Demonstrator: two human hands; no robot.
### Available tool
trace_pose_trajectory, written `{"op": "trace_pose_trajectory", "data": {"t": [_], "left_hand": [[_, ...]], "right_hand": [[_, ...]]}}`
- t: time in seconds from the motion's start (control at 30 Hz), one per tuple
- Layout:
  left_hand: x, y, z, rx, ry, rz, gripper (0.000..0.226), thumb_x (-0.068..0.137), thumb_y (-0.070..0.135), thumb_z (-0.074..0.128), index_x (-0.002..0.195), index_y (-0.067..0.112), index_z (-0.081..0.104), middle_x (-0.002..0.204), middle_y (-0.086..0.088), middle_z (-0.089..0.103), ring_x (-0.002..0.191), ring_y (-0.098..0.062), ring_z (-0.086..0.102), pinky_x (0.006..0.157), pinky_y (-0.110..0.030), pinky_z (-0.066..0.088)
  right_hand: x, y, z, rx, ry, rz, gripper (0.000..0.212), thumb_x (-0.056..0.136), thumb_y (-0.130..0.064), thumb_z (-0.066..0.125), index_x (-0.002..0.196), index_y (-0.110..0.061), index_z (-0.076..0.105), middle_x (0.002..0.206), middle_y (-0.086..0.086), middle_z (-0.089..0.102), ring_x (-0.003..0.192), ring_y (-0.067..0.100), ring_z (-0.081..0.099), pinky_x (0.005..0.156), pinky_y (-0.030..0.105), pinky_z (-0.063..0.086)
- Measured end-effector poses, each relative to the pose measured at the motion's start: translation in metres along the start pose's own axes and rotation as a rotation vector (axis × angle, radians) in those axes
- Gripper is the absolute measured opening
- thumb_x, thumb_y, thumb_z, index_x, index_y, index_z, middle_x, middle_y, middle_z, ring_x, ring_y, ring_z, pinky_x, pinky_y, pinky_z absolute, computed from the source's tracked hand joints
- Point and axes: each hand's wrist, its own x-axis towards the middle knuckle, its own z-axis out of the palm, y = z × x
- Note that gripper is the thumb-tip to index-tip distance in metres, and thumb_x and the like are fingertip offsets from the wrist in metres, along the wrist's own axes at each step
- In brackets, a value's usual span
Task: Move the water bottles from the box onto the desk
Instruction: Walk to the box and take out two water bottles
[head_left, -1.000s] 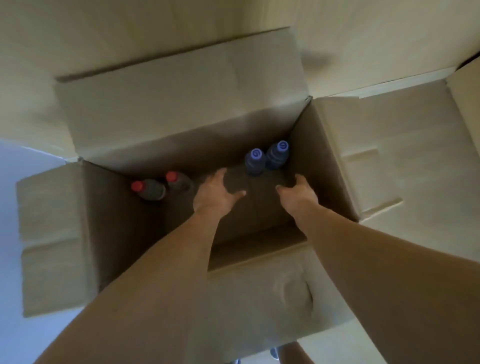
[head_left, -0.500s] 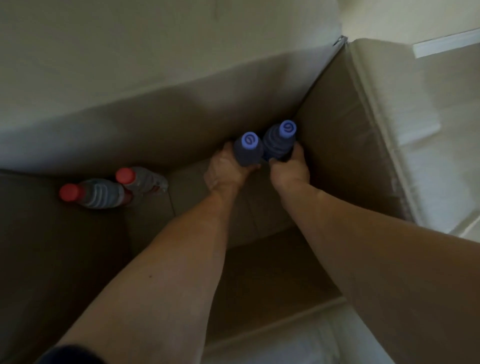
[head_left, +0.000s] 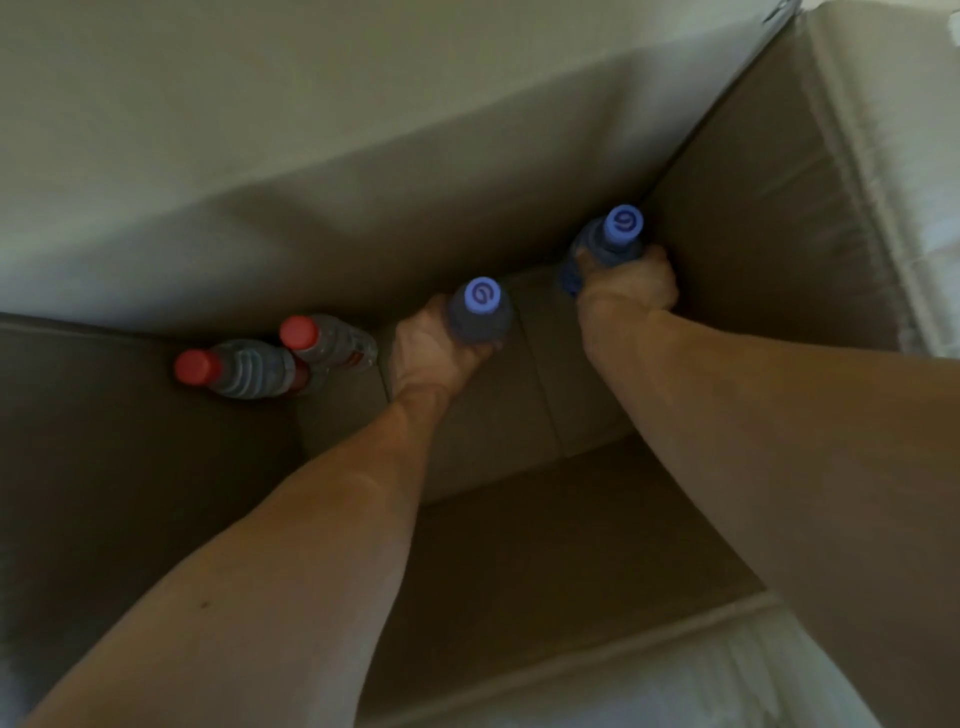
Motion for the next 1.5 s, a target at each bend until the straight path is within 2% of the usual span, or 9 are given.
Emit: {"op": "trace_pose_trajectory", "data": {"t": [0.13,0.27,0.63,0.83,1.0,1.07,1.17,1.3,1.5], "left_hand": [[-0.007,-0.018,-0.011,-0.002,-0.019,-0.003,0.067,0.070,0.037,0.090,0.126,0.011,0.065,0.125,-0.009,0.069,0.115,-0.027,0.065,0.095,-0.035,0.053],[-0.015,-0.031,-0.017,-0.064,-0.052,-0.026,0.070,0.071,0.032,0.091,0.131,0.013,0.061,0.129,-0.008,0.067,0.119,-0.024,0.062,0.094,-0.023,0.044],[-0.019,-0.040,-0.011,-0.133,-0.137,-0.047,0.088,0.069,0.015,0.091,0.144,0.010,0.044,0.138,-0.010,0.060,0.128,-0.028,0.056,0.105,-0.039,0.047],[-0.015,-0.044,-0.008,-0.185,-0.117,-0.027,0.076,0.071,0.016,0.090,0.137,0.011,0.053,0.133,-0.008,0.064,0.123,-0.026,0.059,0.103,-0.037,0.048],[-0.028,-0.039,-0.026,-0.295,-0.194,-0.064,0.063,0.070,0.016,0.091,0.121,0.019,0.055,0.118,0.005,0.063,0.106,-0.009,0.056,0.083,-0.016,0.042],[-0.039,-0.032,-0.040,-0.376,-0.225,-0.107,0.062,0.069,0.014,0.091,0.116,0.024,0.053,0.110,0.013,0.061,0.103,-0.006,0.057,0.078,-0.011,0.041],[-0.061,-0.017,-0.061,-0.499,-0.258,-0.196,0.055,0.071,0.012,0.089,0.116,0.023,0.058,0.110,0.009,0.068,0.105,-0.011,0.065,0.089,-0.026,0.052],[-0.096,0.009,-0.094,-0.750,-0.333,-0.289,0.051,0.074,0.017,0.085,0.120,0.023,0.063,0.113,-0.001,0.074,0.106,-0.022,0.071,0.096,-0.046,0.056],[-0.137,0.061,-0.153,-0.995,-0.422,-0.390,0.039,0.087,0.015,0.067,0.126,0.024,0.064,0.120,-0.012,0.071,0.113,-0.032,0.067,0.099,-0.057,0.052]], "right_hand": [[0.001,0.006,-0.003,0.006,-0.040,-0.075,0.056,0.085,-0.035,0.077,0.130,-0.010,0.056,0.134,0.012,0.059,0.127,0.029,0.054,0.107,0.037,0.043],[-0.013,0.018,-0.013,-0.049,-0.174,-0.216,0.052,0.086,-0.027,0.077,0.132,-0.012,0.058,0.134,0.007,0.061,0.126,0.022,0.056,0.091,0.022,0.037],[0.000,0.033,-0.013,-0.360,-0.578,-0.517,0.092,0.068,-0.011,0.089,0.146,-0.024,0.043,0.146,0.008,0.044,0.133,0.026,0.046,0.107,0.030,0.038],[0.005,0.035,-0.006,-0.294,-0.636,-0.570,0.076,0.071,-0.007,0.087,0.137,-0.014,0.050,0.137,0.007,0.057,0.129,0.025,0.053,0.108,0.035,0.044],[-0.003,0.034,-0.019,-0.205,-0.764,-0.412,0.083,0.068,-0.014,0.090,0.140,-0.018,0.049,0.137,-0.001,0.058,0.126,0.018,0.054,0.106,0.033,0.044],[-0.009,0.031,-0.031,-0.193,-0.817,-0.341,0.072,0.065,-0.016,0.091,0.127,-0.023,0.056,0.124,-0.007,0.064,0.115,0.014,0.060,0.095,0.030,0.050],[-0.027,0.023,-0.055,-0.106,-0.885,-0.254,0.051,0.062,-0.020,0.088,0.105,-0.030,0.062,0.108,-0.005,0.069,0.102,0.013,0.065,0.085,0.030,0.052],[-0.060,0.006,-0.091,0.043,-0.993,-0.119,0.064,0.049,-0.036,0.081,0.109,-0.025,0.062,0.111,0.007,0.071,0.106,0.027,0.067,0.093,0.048,0.052],[-0.108,-0.036,-0.139,0.287,-1.004,0.080,0.053,0.072,-0.031,0.078,0.121,-0.020,0.061,0.114,0.015,0.072,0.105,0.035,0.070,0.099,0.055,0.051]]}}
